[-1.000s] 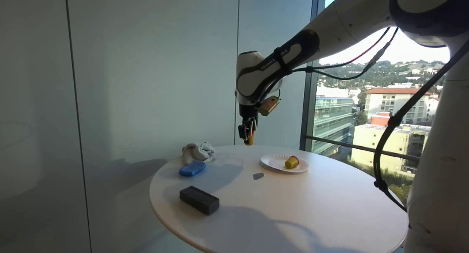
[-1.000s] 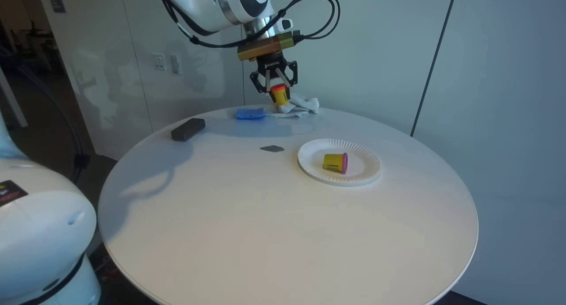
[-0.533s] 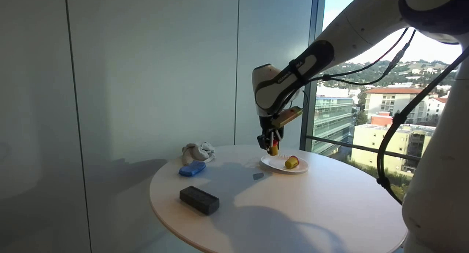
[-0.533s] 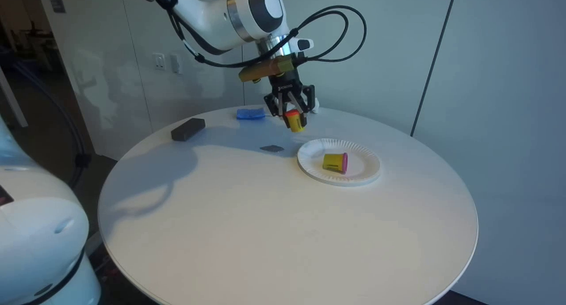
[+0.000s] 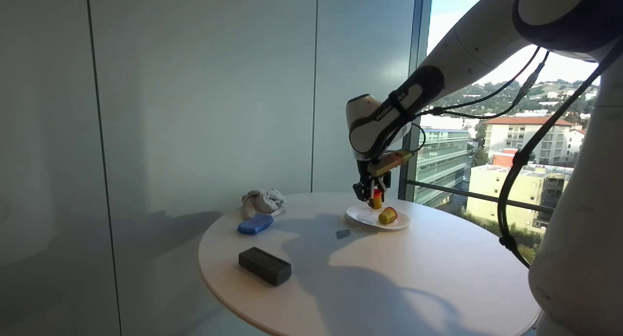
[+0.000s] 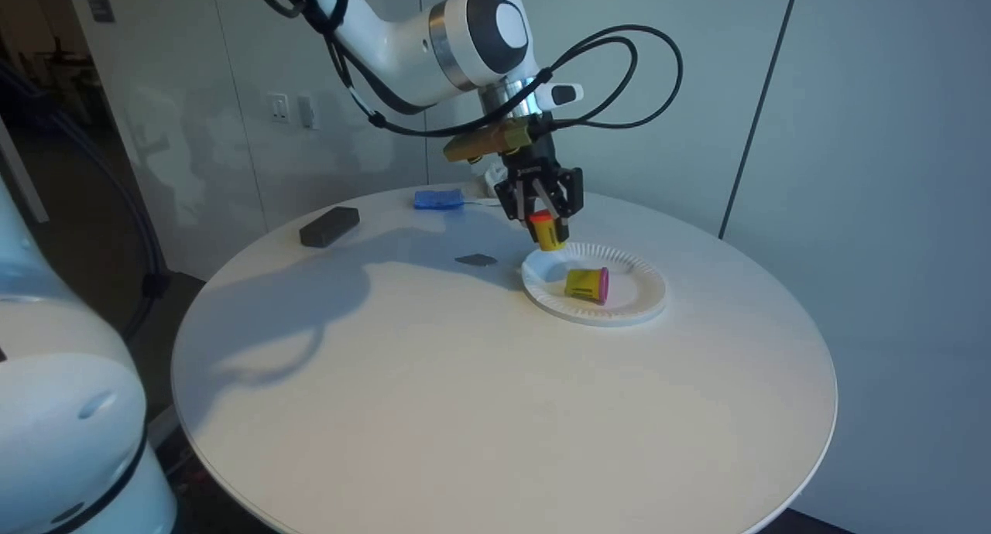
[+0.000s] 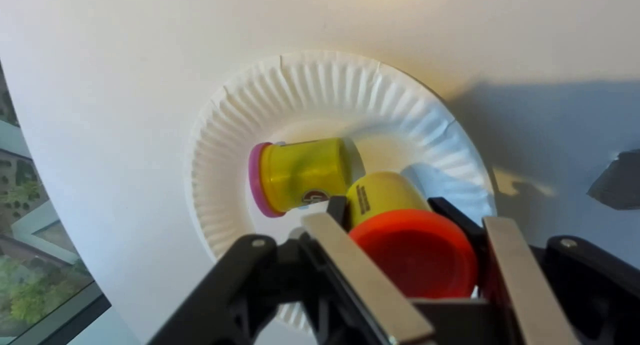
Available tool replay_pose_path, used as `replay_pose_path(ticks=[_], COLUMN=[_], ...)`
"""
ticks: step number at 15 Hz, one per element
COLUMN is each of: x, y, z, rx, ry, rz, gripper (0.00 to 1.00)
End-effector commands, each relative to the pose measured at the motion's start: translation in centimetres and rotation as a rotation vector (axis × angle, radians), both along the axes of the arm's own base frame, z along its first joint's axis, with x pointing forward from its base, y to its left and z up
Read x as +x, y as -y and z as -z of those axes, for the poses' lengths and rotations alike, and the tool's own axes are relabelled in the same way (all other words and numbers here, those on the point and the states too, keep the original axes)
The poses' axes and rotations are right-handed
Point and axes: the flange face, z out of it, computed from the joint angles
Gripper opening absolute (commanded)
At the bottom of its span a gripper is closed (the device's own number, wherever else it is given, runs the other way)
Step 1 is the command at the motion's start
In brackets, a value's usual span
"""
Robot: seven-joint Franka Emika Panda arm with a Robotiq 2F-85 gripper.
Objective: Put the yellow containers on the white plate.
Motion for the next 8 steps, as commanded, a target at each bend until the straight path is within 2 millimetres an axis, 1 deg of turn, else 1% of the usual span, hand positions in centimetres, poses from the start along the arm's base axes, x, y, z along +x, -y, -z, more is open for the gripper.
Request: replay_pose_path(ticks=[1, 3, 4, 8], x=[1.8, 2.9, 3.6, 5.9], y=[1.6, 2.0, 2.3, 3.5], z=[-0.7, -0.7, -0.2, 2.5], rx=[-0.017, 0.002, 0.008, 0.067], ry=[0.053, 0.095, 0.107, 0.123], rz=[0.011, -0.005, -0.007, 0.001], gripper=[0.21, 0.21, 0.21, 0.21])
